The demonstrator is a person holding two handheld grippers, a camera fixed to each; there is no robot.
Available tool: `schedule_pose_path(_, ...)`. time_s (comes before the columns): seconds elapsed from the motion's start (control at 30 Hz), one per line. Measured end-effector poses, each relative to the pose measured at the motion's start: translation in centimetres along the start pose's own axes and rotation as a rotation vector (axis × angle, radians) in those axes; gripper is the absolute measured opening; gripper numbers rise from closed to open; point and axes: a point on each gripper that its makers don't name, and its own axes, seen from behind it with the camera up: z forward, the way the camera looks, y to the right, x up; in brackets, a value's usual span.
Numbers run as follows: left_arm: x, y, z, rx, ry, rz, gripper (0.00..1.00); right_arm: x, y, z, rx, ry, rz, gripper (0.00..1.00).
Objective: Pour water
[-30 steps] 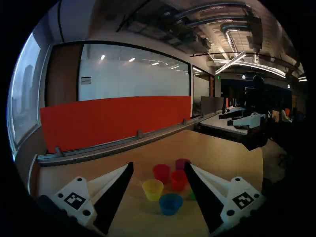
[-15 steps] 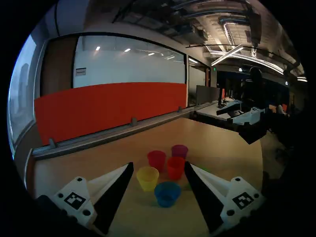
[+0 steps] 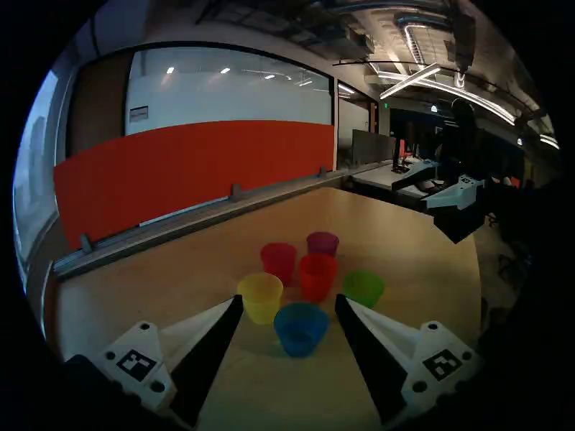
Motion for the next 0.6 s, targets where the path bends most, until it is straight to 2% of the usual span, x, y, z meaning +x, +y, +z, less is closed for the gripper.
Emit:
schedule_pose_path(0.3, -1.8, 0.6, 0.8, -0.02, -0.045, 0.01, 0.96, -2.1, -0.7, 0.8, 0.035, -0.028, -0.021, 1.0)
schedule_pose_path(0.6, -4.2, 1.3, 1.6, -0.039, -0.1, 0.008, 0.96, -5.2, -1.2, 1.6, 0.051, -0.087, -0.031, 1.0)
